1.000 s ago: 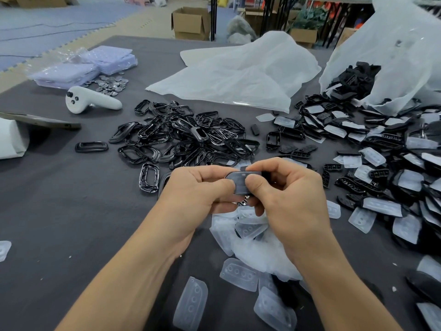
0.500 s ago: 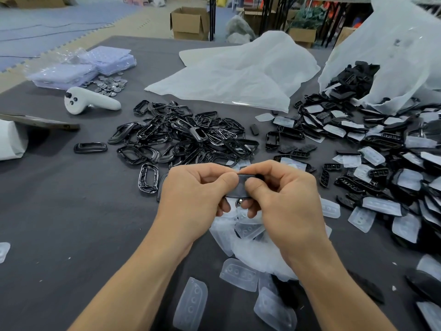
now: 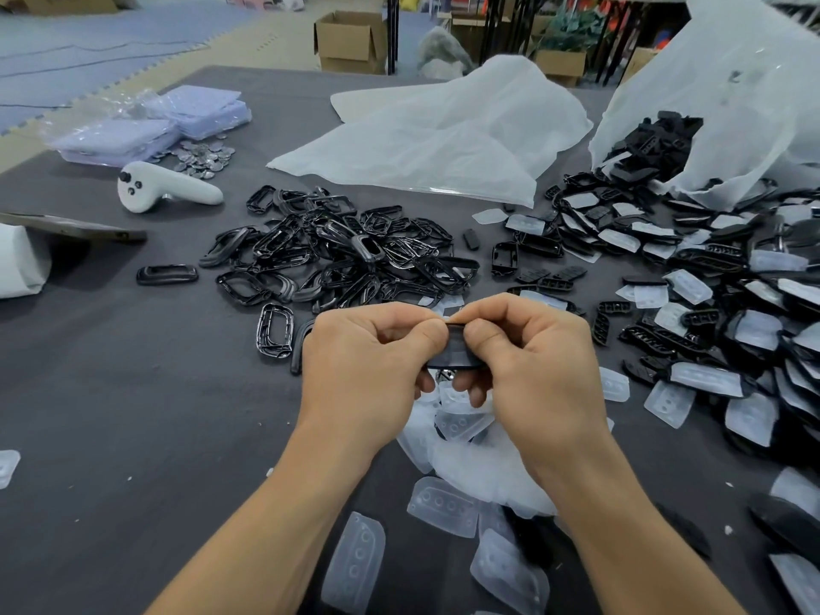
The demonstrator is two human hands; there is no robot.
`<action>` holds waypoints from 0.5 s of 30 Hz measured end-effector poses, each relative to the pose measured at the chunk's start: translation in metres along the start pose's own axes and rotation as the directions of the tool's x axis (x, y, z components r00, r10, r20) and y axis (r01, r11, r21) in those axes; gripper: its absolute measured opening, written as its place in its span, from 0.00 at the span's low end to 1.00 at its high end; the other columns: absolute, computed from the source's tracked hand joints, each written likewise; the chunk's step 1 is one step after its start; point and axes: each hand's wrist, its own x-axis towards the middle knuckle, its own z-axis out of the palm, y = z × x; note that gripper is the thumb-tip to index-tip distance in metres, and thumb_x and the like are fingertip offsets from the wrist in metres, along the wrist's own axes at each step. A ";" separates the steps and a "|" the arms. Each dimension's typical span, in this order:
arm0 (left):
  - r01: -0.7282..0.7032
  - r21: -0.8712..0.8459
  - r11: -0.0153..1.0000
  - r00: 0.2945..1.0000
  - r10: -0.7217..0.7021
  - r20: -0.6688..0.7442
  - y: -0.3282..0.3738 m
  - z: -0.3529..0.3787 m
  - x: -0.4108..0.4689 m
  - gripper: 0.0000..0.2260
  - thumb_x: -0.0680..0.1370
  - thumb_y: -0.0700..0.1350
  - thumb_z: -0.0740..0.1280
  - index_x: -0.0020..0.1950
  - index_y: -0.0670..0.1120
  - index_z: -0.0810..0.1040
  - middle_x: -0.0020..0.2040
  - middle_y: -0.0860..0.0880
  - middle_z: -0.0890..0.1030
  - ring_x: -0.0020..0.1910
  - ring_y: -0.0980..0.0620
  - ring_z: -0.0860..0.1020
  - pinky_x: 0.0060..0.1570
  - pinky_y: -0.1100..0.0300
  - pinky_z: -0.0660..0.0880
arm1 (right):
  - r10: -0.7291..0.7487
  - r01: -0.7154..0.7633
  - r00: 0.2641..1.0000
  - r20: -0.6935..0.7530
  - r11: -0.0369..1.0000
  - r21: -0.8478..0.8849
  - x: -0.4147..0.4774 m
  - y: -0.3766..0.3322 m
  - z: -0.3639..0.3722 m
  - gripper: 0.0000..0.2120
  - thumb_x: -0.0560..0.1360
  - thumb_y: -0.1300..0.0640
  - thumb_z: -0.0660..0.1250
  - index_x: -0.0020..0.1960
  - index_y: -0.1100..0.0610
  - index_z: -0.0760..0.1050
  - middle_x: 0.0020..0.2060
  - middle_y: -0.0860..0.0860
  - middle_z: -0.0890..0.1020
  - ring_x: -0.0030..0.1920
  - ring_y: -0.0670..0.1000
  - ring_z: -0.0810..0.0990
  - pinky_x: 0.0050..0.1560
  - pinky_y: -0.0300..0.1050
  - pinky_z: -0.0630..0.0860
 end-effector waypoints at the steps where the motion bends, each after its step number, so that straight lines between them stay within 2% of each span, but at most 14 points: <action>1: 0.006 -0.004 1.000 1.000 -0.006 -0.003 -0.001 -0.001 0.001 0.12 0.75 0.38 0.76 0.37 0.55 0.87 0.26 0.50 0.81 0.22 0.53 0.77 0.23 0.64 0.71 | 0.008 -0.009 1.000 0.015 1.000 0.026 0.000 0.000 0.000 0.17 0.81 0.69 0.64 0.41 0.54 0.84 0.33 0.56 0.84 0.27 0.52 0.80 0.26 0.43 0.75; 4: 0.013 -0.026 1.000 1.000 -0.013 0.004 -0.001 -0.004 0.002 0.10 0.74 0.39 0.75 0.37 0.53 0.88 0.27 0.49 0.82 0.23 0.53 0.77 0.24 0.64 0.72 | 0.006 -0.012 0.998 0.066 0.997 0.080 0.000 -0.001 -0.001 0.18 0.81 0.70 0.61 0.43 0.55 0.85 0.34 0.58 0.84 0.28 0.54 0.80 0.28 0.44 0.78; 6: 0.013 -0.051 0.999 1.000 -0.012 0.005 -0.001 -0.005 0.002 0.06 0.71 0.42 0.74 0.37 0.53 0.88 0.28 0.48 0.82 0.23 0.53 0.77 0.24 0.63 0.72 | 0.004 -0.013 0.996 0.091 0.995 0.101 0.000 -0.002 -0.002 0.15 0.79 0.70 0.64 0.44 0.55 0.85 0.34 0.57 0.85 0.30 0.53 0.81 0.30 0.43 0.79; 8: 0.018 -0.066 0.998 1.000 -0.018 0.001 -0.001 -0.006 0.003 0.04 0.69 0.45 0.73 0.37 0.52 0.88 0.29 0.47 0.82 0.23 0.52 0.77 0.24 0.62 0.72 | -0.019 0.013 0.993 0.117 0.998 0.056 0.000 -0.003 -0.001 0.13 0.75 0.71 0.69 0.46 0.54 0.85 0.34 0.55 0.85 0.31 0.52 0.82 0.33 0.42 0.80; 10: 0.026 -0.063 0.998 1.000 -0.026 -0.003 -0.001 -0.006 0.003 0.04 0.69 0.46 0.73 0.37 0.53 0.88 0.29 0.46 0.82 0.24 0.51 0.77 0.24 0.61 0.72 | -0.029 0.029 0.992 0.126 1.000 0.004 0.000 -0.002 -0.001 0.15 0.73 0.72 0.71 0.48 0.53 0.84 0.34 0.55 0.84 0.32 0.53 0.82 0.35 0.43 0.81; 15: 0.085 -0.041 0.995 0.994 -0.082 0.078 0.000 -0.008 0.003 0.06 0.75 0.41 0.76 0.40 0.52 0.88 0.31 0.47 0.83 0.26 0.52 0.79 0.27 0.62 0.74 | 0.001 -0.004 0.996 0.085 0.999 0.037 0.003 0.001 -0.002 0.17 0.72 0.74 0.70 0.46 0.53 0.85 0.33 0.53 0.84 0.30 0.51 0.81 0.34 0.41 0.80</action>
